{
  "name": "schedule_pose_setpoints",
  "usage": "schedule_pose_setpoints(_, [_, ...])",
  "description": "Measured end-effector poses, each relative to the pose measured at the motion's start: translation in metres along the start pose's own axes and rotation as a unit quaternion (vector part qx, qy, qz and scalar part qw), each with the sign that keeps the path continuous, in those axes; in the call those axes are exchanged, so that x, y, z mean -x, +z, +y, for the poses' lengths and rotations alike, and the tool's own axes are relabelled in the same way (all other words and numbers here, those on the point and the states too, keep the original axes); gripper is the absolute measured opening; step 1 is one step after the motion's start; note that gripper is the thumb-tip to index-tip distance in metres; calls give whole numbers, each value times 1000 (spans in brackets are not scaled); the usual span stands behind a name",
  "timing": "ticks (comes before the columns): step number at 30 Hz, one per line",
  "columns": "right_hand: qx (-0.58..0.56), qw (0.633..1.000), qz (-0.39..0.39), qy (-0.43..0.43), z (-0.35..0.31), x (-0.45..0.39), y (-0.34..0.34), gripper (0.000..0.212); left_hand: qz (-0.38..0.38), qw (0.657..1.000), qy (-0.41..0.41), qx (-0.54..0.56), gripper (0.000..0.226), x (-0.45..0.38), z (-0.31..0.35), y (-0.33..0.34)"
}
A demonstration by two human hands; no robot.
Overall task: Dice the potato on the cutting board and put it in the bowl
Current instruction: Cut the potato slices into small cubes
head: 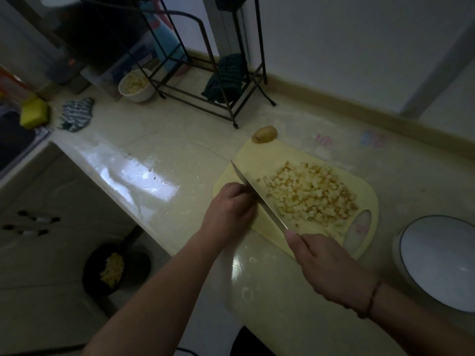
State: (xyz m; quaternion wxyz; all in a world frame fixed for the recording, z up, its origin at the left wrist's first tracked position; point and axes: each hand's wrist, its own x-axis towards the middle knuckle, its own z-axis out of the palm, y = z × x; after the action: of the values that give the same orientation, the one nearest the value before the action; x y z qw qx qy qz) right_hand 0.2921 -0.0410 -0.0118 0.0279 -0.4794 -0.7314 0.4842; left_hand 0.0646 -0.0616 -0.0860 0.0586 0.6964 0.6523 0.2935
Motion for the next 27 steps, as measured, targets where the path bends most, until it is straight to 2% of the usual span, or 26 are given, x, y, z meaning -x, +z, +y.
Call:
schedule_pose_setpoints(11, [23,1000,-8,-8,-5,-18,8,56,-8,1000,-4,15,21,-2,-3,-1])
schedule_pose_setpoints(15, [-13,1000,8,9,2,-19,0,56,5,1000,-9,29,17,0,-5,-1])
schedule_pose_setpoints(20, [-41,999,5,29,3,-11,-4,57,14,998,-50,43,19,1,-3,2])
schedule_pose_setpoints(27, [-41,999,-13,18,-9,-3,-4,57,14,999,-48,1,31,2,-1,-4])
